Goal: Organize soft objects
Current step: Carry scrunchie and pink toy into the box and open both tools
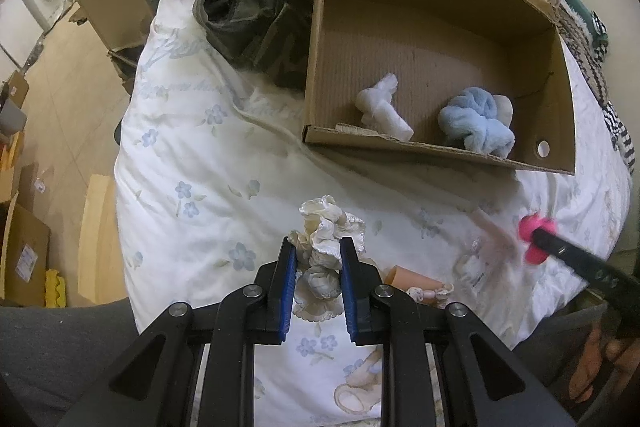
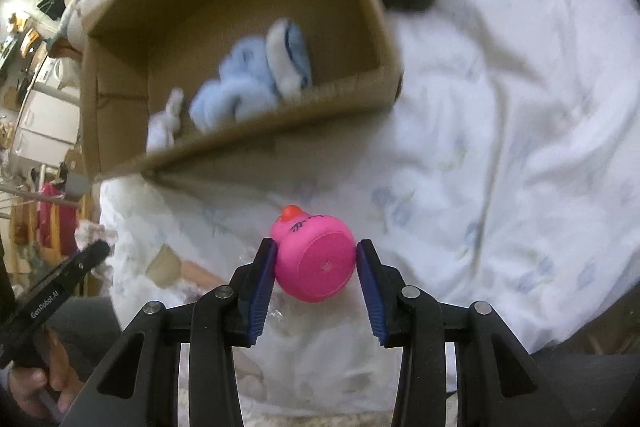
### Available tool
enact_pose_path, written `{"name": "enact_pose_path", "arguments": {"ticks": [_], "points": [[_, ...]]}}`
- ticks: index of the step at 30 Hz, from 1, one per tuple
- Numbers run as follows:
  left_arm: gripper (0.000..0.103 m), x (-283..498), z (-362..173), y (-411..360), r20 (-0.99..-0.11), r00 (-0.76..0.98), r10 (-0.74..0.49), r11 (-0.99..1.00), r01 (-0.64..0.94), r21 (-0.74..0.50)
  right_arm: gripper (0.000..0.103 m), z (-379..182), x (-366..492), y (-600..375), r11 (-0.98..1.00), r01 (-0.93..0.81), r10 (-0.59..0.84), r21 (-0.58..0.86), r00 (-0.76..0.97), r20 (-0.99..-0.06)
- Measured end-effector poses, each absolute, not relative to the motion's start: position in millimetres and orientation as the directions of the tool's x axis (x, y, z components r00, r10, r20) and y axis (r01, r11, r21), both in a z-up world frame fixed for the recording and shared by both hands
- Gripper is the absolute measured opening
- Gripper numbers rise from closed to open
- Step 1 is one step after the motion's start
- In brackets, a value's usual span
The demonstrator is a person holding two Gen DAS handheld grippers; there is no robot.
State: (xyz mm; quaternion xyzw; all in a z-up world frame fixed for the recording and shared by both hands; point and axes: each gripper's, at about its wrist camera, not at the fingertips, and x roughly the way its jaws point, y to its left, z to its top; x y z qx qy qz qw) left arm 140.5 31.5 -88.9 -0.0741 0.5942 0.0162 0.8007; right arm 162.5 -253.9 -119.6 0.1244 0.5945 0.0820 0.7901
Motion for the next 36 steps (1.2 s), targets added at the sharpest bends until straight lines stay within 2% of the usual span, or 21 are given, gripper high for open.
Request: {"name": "enact_pose_path", "arguments": {"ticks": [6,19,28,36], "points": [[0.019,137.0,-78.9,30.1,-0.94,0.34,-0.03,0.991,-0.115,-0.073,0.043,-83.9,158.5,-270.5,0.931,-0.01,0.335,0.365,0.42,-0.843],[0.019,138.6,-31.5,24.6,-0.873,0.487,-0.022,0.993,-0.092,-0.076,0.043,-37.7,158.4,-246.8,0.875,-0.13,0.464,0.467,0.502,-0.73],[0.019,169.8,7.6,7.8,-0.833,0.552,-0.048,0.997,-0.026,-0.074,0.043,-13.7,185.8,-249.9,0.856,-0.14,0.492,0.498,0.514,-0.702],[0.019,218.5,21.6,-1.6,-0.81,0.581,-0.079,0.996,0.003,-0.094,0.043,-5.6,230.5,-253.8,0.872,-0.149,0.468,0.466,0.532,-0.706]]}}
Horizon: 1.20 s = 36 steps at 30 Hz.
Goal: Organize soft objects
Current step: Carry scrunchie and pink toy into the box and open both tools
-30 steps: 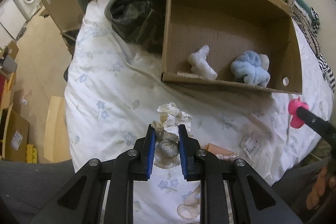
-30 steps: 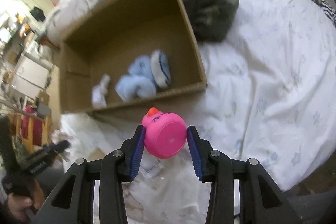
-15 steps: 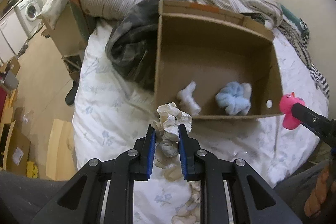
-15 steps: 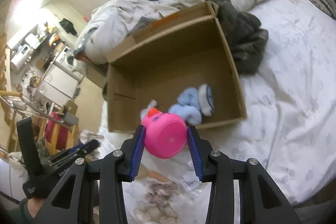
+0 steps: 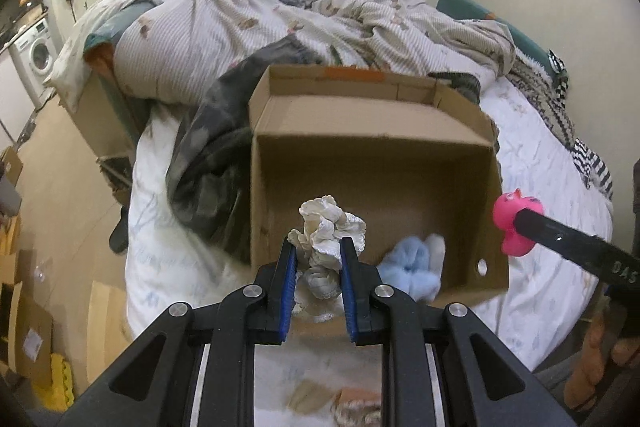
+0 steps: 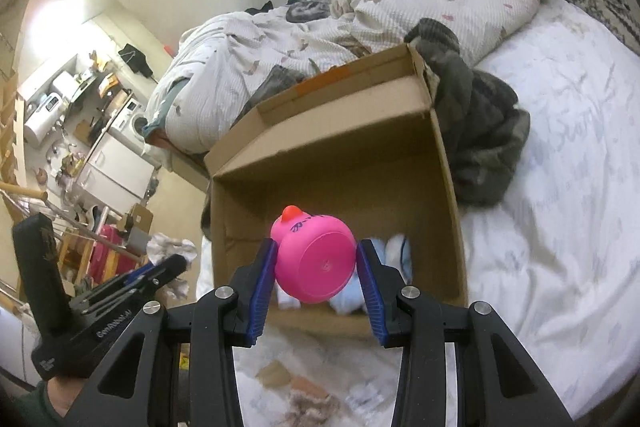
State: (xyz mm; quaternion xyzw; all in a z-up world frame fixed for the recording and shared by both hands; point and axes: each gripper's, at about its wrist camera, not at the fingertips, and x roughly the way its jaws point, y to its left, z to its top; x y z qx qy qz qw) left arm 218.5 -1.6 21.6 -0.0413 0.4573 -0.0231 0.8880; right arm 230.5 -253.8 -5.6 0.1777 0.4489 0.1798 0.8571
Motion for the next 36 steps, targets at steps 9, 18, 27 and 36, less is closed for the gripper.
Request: {"name": "enact_pose_path", "arguments": {"ticks": [9,18,27,36], "points": [[0.019,245.9,-15.3,-15.4,-0.805,0.58,-0.129,0.991,0.058,-0.117,0.043,-50.5,254.1,-254.1,0.893,-0.087,0.424,0.441,0.491,-0.761],[0.019,252.4,-55.0,-17.9,-0.847,0.516,-0.127,0.991,0.038,-0.126,0.043,-77.1,258.9,-246.7,0.919,-0.065,0.38,0.39,0.416,-0.826],[0.019,252.2,-65.2,-16.5,-0.857,0.501,-0.125,0.991,0.025,-0.13,0.043,-90.9,262.3,-245.6,0.93,-0.048,0.355,0.364,0.368,-0.859],[0.028,251.4,-65.3,-17.3,-0.854,0.508,-0.115,0.992,0.017,-0.124,0.043,-94.5,263.9,-247.4,0.932,-0.041,0.35,0.359,0.353,-0.868]]}}
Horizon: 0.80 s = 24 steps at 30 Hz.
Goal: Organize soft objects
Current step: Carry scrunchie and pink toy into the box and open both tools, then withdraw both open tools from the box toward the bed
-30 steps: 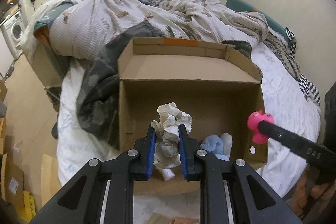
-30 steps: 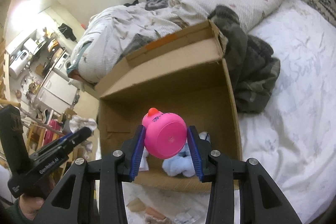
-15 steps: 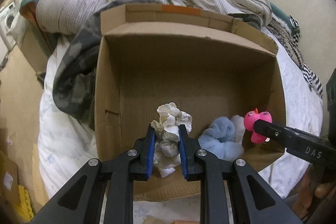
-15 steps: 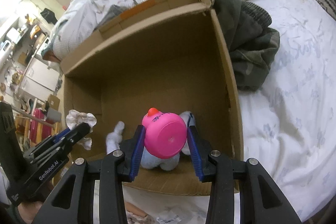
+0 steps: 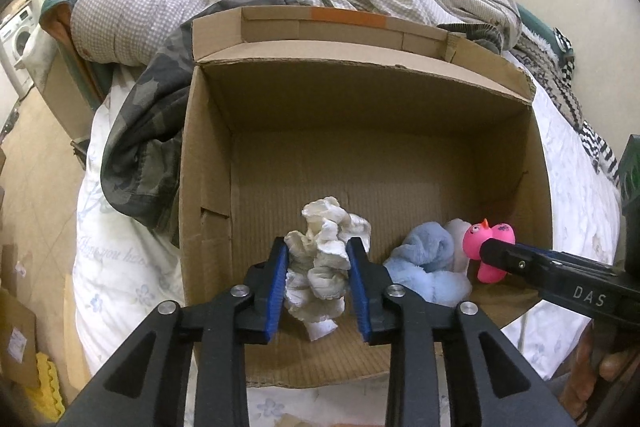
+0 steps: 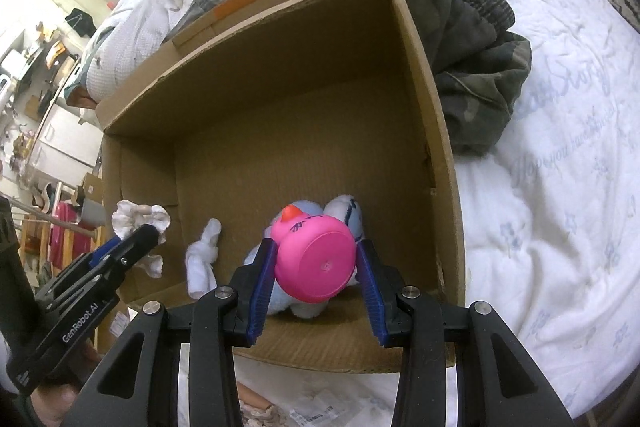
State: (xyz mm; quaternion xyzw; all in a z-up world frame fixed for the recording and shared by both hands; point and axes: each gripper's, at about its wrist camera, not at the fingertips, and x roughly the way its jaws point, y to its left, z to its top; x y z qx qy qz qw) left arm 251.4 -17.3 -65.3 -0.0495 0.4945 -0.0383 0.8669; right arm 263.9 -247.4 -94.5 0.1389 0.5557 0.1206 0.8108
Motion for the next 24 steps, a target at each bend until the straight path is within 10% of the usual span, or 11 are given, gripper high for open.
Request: {"name": "enact_pose_path", "arguments": {"ticks": [9,14,18,24], "points": [[0.06,249.2,-60.5,-21.2,-0.85,0.516,-0.106,0.994,0.024,-0.109,0.043,-96.7,266.8,-244.0,0.927,-0.049,0.366,0.372,0.341,-0.866],[0.061,249.7,-60.7,-21.6,-0.856,0.506,-0.104,0.994,0.021,-0.108,0.044,-96.5,268.1,-241.9,0.915,-0.054,0.393,0.399,0.344,-0.853],[0.061,249.3,-62.2,-20.7,-0.86,0.5,-0.1,0.994,0.014,-0.107,0.073,-94.3,268.1,-241.5,0.908,-0.046,0.405,0.417,0.355,-0.843],[0.061,247.7,-62.0,-20.9,-0.86,0.503,-0.09,0.995,0.011,-0.098,0.073,-91.6,268.1,-242.5,0.912,-0.045,0.395,0.408,0.365,-0.843]]}}
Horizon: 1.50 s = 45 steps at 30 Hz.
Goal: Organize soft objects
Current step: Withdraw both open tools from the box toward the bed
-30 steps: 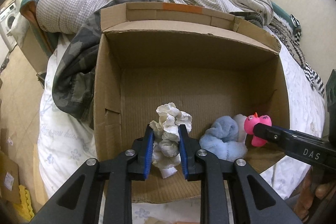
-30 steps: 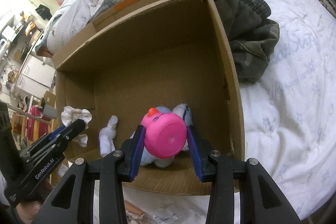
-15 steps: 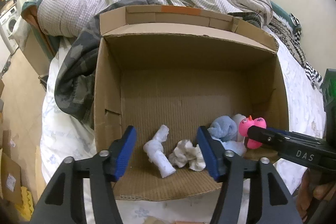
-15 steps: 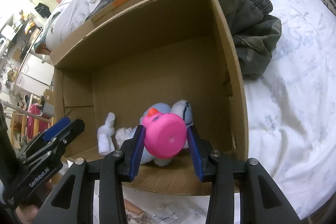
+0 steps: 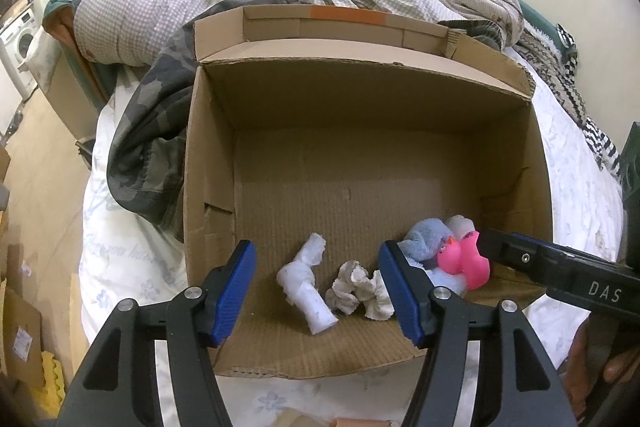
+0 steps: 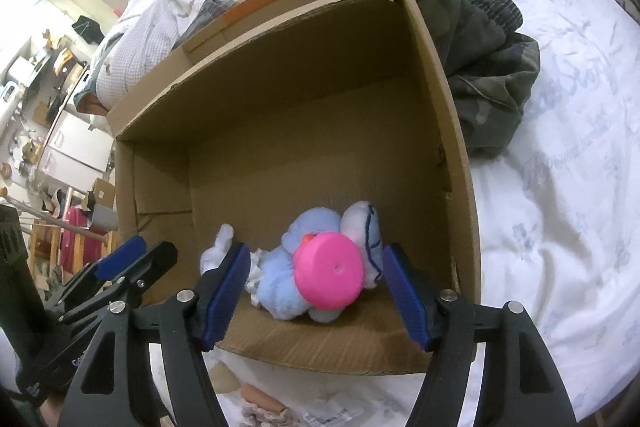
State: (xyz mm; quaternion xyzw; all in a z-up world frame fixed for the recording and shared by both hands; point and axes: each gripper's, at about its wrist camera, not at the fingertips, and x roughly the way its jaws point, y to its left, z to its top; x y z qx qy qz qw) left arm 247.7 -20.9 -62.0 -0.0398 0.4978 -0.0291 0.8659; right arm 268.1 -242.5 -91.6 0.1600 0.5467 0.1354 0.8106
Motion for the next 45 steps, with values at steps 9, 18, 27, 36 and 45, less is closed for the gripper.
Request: {"name": "enact_pose_path", "arguments": {"ticks": [9,18,27,36,45], "points": [[0.061,244.9,-58.3,-15.9,-0.86,0.504,-0.077,0.996,-0.003,-0.091,0.073,-86.9,265.9,-250.1,0.901,-0.033,0.411,0.433,0.387,-0.826],[0.061,229.4,-42.5,3.2,-0.851,0.521,-0.064,0.993,-0.05,-0.106,0.073,-78.5,257.5,-262.4,0.885,0.002,0.424,0.466,0.413,-0.806],[0.061,203.4,-33.2,9.5,-0.849,0.526,-0.047,0.994,-0.055,-0.089,0.073,-69.4,234.8,-270.5,0.893,0.014,0.402,0.451,0.43,-0.809],[0.061,174.1,-38.5,16.0,-0.864,0.501,-0.037,0.993,-0.076,-0.087,0.073,-68.9,205.3,-274.0,0.898,0.012,0.395,0.441,0.424,-0.815],[0.061,146.9,-48.1,19.7,-0.885,0.464,-0.029,0.993,-0.086,-0.078,0.073,-76.5,175.1,-264.5,0.909,-0.024,0.393,0.417,0.387,-0.834]]}}
